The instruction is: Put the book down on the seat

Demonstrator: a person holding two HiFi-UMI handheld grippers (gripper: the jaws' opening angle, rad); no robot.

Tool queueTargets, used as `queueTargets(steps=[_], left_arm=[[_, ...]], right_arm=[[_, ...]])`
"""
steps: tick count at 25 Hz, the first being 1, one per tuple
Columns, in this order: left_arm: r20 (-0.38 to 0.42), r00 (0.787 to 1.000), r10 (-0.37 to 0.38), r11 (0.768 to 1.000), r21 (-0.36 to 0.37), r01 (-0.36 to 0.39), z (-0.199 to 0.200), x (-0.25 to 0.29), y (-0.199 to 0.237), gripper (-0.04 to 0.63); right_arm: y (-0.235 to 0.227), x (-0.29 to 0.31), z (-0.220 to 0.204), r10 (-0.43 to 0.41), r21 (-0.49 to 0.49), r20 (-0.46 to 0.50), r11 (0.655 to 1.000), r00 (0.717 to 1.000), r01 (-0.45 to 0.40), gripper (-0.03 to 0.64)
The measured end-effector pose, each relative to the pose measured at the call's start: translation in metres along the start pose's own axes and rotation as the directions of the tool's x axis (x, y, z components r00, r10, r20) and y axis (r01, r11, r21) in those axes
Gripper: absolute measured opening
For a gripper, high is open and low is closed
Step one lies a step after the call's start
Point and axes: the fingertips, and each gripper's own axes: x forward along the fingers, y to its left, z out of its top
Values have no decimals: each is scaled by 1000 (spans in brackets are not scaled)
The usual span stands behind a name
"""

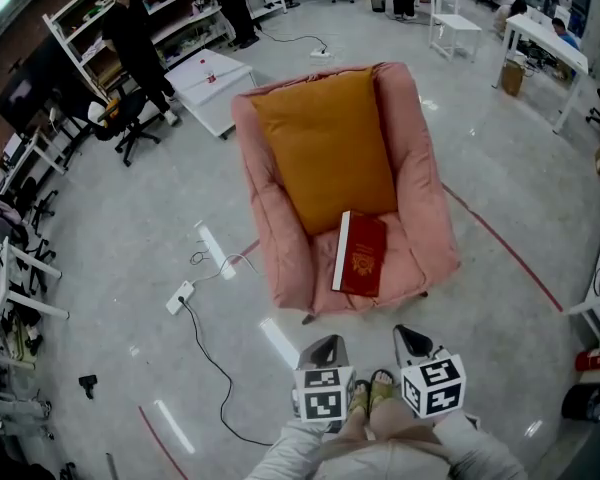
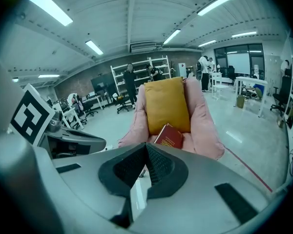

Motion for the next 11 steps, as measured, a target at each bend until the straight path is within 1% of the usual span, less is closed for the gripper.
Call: queueTargets(steps=[5, 11], left_arm=[[16, 1000, -8, 1000, 7, 7, 4, -12, -6, 5], [27, 1000, 3, 1000, 13, -4, 9, -19, -6, 5]], right_arm=[[5, -12, 1, 23, -20, 4, 1000, 1000, -23, 5], [9, -17, 2, 40, -42, 8, 998, 999, -40, 5]])
